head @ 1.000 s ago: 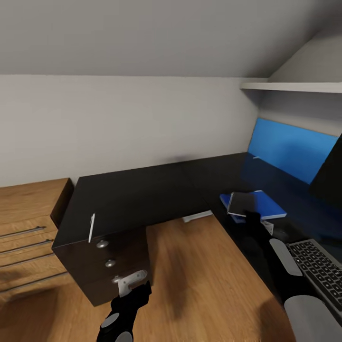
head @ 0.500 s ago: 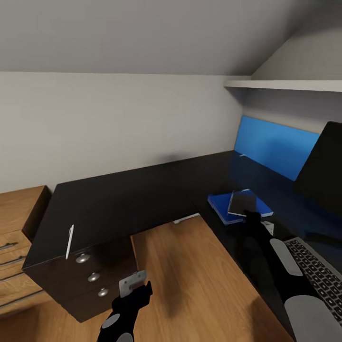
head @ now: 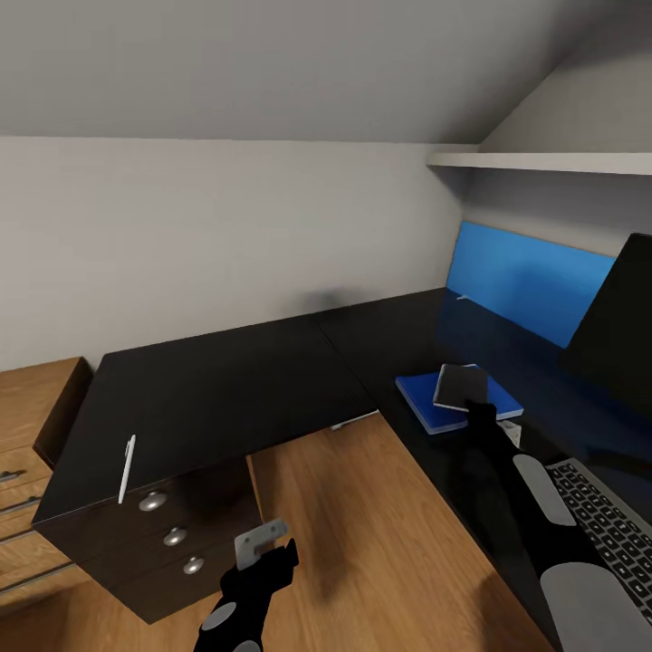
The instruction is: In the bedroom, organize the workspace by keeping the computer under the desk, ensuring the monitor is on the desk, placing the keyboard on the desk next to the monitor, placing the mouse on the desk next to the keyboard, moving the folder from the swivel chair onto the desk next to the mouse, stacking the notebook on top of the folder with the pen on top of the notebook, and positioning the swivel chair next to the desk.
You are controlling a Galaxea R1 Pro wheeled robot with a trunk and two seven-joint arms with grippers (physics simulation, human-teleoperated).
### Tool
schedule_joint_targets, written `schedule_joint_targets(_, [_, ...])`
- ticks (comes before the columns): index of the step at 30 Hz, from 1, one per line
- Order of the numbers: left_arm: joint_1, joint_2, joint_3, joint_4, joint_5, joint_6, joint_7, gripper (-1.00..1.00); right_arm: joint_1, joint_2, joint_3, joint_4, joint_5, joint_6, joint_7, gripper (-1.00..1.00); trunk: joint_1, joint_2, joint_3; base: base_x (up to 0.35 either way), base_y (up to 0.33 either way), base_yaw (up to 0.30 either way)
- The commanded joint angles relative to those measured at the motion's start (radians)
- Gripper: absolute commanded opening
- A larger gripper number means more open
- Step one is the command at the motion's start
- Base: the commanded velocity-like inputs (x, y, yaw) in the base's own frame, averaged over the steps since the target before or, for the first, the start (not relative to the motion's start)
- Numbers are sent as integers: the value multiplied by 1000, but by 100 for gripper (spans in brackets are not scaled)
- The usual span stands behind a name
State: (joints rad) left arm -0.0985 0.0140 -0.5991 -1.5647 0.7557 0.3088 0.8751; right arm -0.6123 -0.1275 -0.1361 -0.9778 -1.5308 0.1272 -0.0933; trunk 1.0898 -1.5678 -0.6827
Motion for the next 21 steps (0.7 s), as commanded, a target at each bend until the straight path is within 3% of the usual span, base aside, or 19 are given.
schedule_joint_targets(1, [-1, 1, -5, -1, 4, 4, 7, 100, -1, -1, -2, -2, -6, 5, -6, -100, 0, -1, -1, 0, 0, 0])
schedule_joint_targets(8, [-1, 21, -44, -4, 1, 3, 10, 100, 0, -14, -2, -1, -8, 5, -6, -100, 0, -1, -1, 22, 0, 0])
schedule_joint_targets(16, [-1, 24, -89, -6, 1, 2, 10, 100, 0, -15, -2, -1, -8, 6, 1, -100, 0, -1, -1, 218, 0, 0])
schedule_joint_targets(21, [-1, 24, -91, -7, 1, 3, 10, 100, 0, -14, -2, -1, -8, 5, 3, -100, 0, -1, -1, 72, 0, 0])
